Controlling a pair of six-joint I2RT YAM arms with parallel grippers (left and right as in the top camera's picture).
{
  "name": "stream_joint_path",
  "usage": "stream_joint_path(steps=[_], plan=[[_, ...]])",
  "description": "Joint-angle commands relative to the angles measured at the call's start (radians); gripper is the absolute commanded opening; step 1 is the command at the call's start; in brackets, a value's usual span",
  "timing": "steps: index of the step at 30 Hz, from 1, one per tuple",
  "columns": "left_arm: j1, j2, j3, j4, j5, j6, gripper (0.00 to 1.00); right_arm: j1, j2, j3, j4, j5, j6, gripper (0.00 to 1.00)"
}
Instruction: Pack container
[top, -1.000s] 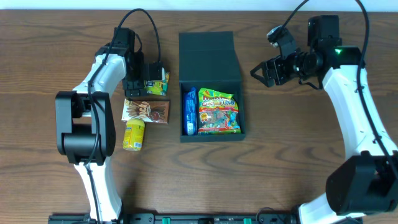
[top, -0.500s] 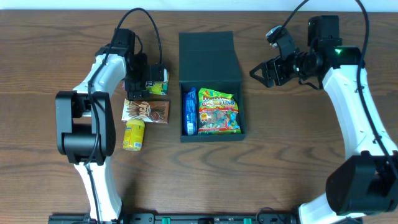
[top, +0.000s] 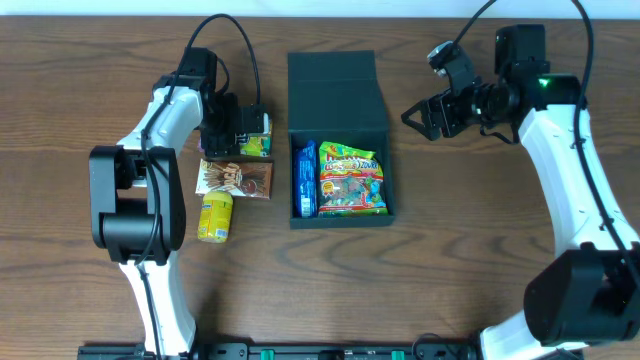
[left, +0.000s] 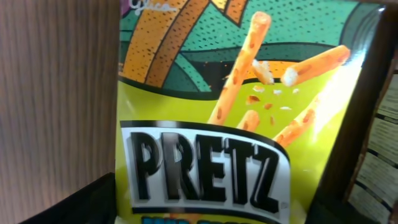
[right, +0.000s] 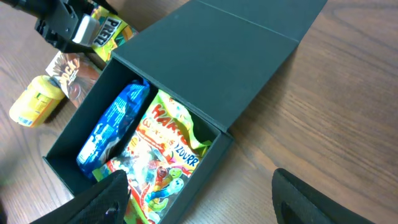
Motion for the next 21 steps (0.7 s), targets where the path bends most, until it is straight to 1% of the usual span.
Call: stream_joint_path(steps=[1,8,10,12,18,21], plan=[[0.0,0.031,-0.006,-0.015,0.005,0.002,0.75,0.004,0.004,0.002,0.001,-0.023,-0.016,0.73],[0.0,0.031,0.006,-0.005,-0.005,0.001,0.72,0.004,0.004,0.002,0.002,-0.023,-0.016,0.73],[0.0,0.028,0.031,-0.004,-0.006,-0.021,0.71,0.003,0.004,0.002,0.004,-0.022,-0.016,0.72],[0.0,0.021,0.064,-0.005,-0.005,-0.068,0.71,0.002,0.004,0.002,0.006,-0.022,-0.011,0.72],[0.0,0.017,0.194,-0.016,-0.006,-0.271,0.71,-0.03,0.004,0.002,0.009,-0.023,0.018,0.71],[-0.002,0.006,0.241,-0.024,-0.005,-0.328,0.72,-0.059,0.004,0.002,0.008,-0.031,0.035,0.71]])
